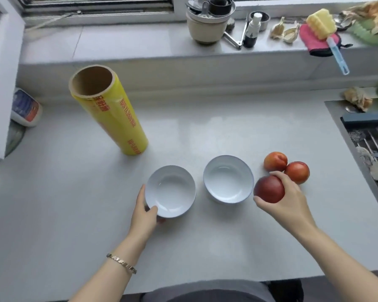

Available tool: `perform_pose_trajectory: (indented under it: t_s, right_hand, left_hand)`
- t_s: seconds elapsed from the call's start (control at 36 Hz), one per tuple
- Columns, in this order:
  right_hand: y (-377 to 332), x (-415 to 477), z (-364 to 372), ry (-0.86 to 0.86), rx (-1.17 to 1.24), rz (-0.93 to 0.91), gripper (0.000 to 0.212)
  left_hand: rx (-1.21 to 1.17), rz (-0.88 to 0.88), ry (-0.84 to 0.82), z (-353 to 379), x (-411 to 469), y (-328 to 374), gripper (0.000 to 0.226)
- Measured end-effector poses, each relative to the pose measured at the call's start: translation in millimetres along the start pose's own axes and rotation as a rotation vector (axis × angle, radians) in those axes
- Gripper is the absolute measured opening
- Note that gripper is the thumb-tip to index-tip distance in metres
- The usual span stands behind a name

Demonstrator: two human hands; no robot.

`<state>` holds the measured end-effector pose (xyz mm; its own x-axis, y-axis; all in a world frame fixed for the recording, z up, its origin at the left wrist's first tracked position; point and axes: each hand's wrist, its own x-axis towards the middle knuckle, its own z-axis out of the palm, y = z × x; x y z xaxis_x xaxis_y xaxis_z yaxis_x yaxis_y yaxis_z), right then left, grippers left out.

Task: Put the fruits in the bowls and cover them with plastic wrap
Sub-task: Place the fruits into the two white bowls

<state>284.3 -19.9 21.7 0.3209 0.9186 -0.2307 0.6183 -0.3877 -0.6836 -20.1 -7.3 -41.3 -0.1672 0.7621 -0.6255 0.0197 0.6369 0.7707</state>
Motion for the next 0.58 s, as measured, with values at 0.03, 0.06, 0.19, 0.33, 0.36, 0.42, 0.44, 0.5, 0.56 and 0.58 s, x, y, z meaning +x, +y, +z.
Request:
perform_pose_trajectory:
  t_s: [0.03,0.06,0.19,0.33,0.36,0.42,0.44,0.5,0.56,0.58]
  right_hand:
    - [-18.2,-2.9,2.0,-0.043,0.017,-0.069,0.063]
    - [-35.1,-5.0,5.8,-0.1,0.023,-0.138,0.063]
    - [-100.5,-2.9,56.9,-0.394,-0.003,-0.336,0.068]
    - [-129.9,11.9,126.5,-0.555,-0.271,-0.433,0.071]
    - [-130.5,15.0,138.2,-0.568,-0.353,-0.459,0.072]
    - [-128.9,19.4,156.7,-0.593,-0.5,-0.502,0.072]
    - [-127.2,20.3,163.6,-0.609,-0.559,-0.515,0.072]
    - [-122.8,20.4,173.6,-0.634,-0.637,-0.528,0.068]
    - [-116.9,19.1,179.4,-0.638,-0.67,-0.524,0.066]
    - [-114.3,17.5,182.0,-0.637,-0.667,-0.52,0.066]
  left_hand:
    - [-0.019,-0.004,-0.002,-0.2,0.3,-0.9,0.074]
    - [-0.031,-0.009,-0.005,-0.4,0.5,-1.1,0.074]
    - [-0.037,-0.019,-0.021,-1.3,2.0,-4.6,0.07]
    - [-0.033,-0.04,-0.009,-0.3,0.7,-0.9,0.069]
    - [-0.031,-0.041,0.003,0.4,1.3,-1.1,0.07]
    - [-0.025,-0.035,0.014,2.2,2.6,-2.8,0.07]
    - [-0.02,-0.031,0.016,2.8,3.0,-3.7,0.07]
    - [-0.023,-0.024,0.014,3.0,3.2,-4.0,0.071]
    - [-0.024,-0.014,0.009,3.4,3.4,-4.6,0.071]
    - [-0.021,-0.006,0.013,2.6,2.8,-4.5,0.071]
